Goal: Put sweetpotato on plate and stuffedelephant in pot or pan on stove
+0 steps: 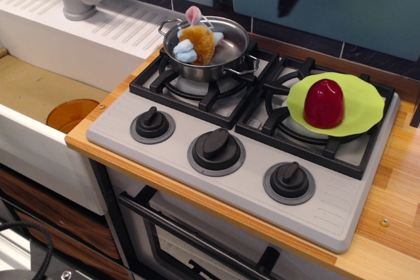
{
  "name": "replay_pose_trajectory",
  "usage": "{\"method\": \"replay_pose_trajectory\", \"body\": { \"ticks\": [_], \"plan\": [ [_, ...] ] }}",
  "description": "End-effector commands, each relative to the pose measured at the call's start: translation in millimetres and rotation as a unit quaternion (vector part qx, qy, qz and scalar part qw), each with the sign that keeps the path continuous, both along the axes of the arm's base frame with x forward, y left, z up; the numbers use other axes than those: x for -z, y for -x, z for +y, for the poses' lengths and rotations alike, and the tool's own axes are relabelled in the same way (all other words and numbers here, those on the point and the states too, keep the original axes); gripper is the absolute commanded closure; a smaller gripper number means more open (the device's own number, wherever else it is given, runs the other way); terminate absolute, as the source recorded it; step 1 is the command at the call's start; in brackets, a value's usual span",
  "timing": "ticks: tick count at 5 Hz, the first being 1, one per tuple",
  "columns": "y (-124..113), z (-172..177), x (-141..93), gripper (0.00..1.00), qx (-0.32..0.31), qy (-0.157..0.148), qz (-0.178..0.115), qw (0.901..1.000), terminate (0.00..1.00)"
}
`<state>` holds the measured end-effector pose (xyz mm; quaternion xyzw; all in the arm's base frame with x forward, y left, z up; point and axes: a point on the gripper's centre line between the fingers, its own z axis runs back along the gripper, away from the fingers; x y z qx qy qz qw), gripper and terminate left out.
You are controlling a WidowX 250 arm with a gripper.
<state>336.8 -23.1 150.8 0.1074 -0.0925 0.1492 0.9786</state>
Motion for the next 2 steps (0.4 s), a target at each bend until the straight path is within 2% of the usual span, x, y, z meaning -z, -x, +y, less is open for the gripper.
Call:
{"method": "replay_pose_trajectory", "body": {
  "ticks": [1,2],
  "plan": [
    [11.4,-19.9,-22.2,0.0,-0.013,0.006,-0.038,0.9992,0.0],
    [11.7,-22.6,-18.7,0.0,-0.017,0.013,-0.043,0.9989,1.0]
  ]
}}
